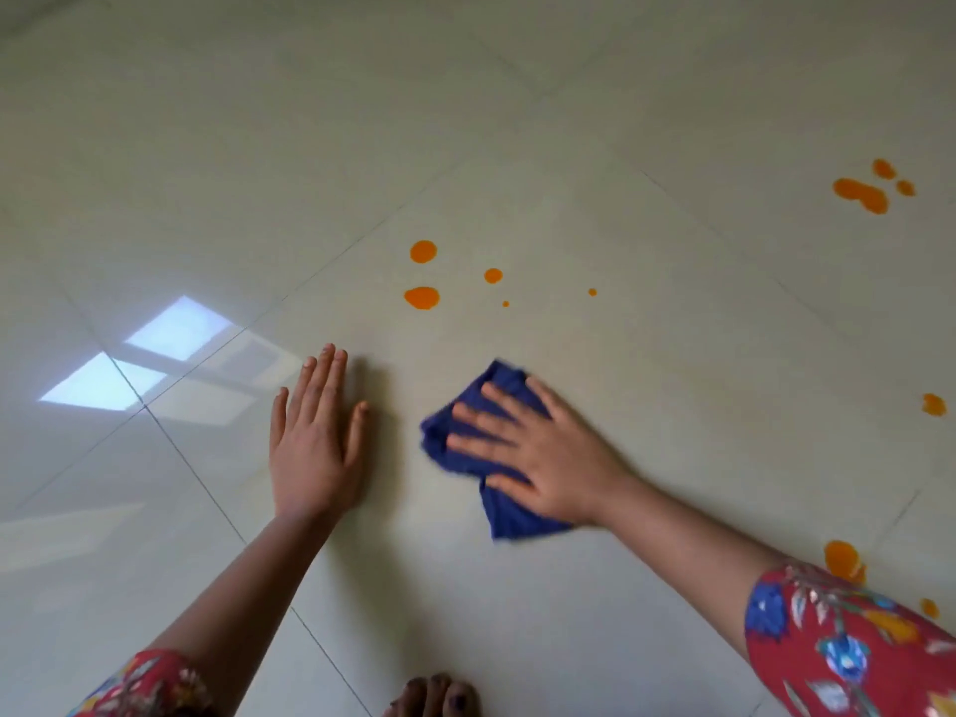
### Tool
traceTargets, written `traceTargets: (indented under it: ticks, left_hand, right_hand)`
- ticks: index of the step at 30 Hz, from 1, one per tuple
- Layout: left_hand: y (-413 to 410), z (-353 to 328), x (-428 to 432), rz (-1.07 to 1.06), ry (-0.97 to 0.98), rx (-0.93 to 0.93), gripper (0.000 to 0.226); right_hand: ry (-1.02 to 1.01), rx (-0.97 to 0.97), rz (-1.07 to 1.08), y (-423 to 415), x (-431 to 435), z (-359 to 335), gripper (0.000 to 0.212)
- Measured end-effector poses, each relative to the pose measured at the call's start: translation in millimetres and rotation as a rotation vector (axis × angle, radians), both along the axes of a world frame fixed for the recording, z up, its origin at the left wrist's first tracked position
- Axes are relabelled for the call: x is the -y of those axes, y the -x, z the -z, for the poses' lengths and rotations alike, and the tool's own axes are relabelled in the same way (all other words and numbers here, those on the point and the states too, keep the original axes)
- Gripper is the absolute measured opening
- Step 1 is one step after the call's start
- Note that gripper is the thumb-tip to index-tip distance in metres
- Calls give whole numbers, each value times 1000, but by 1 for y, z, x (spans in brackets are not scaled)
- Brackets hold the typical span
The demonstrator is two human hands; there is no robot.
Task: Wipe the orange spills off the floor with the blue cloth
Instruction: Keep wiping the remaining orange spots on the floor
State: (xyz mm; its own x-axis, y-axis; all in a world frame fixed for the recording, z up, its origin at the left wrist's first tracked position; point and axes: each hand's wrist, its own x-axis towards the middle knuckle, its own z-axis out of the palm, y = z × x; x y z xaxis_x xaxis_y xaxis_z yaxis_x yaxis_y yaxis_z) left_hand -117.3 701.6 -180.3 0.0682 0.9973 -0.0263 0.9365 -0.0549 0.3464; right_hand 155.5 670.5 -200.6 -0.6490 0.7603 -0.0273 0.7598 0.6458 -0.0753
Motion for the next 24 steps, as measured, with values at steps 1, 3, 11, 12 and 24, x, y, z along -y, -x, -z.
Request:
traceTargets:
  ticks: [1,3,11,12,24]
  left_hand:
    - [0,1,-5,-11,1,6,59]
    - [-5,2,-18,-19,-2,22,58]
    - [-18,19,-60,-68,-11,116,54]
    - [-19,19,-59,-84,-16,126,54]
    - [-26,17,-59,20,12,-32,56]
  right_hand:
    - [-22,2,144,-4,-16,3,55]
    - [-67,5,544,-3,-42,5,55]
    - [-26,-87,104,75,-60,6,57]
    - [-29,-80,147,81,-83,6,58]
    - [-75,-109,669,61,-57,7,59]
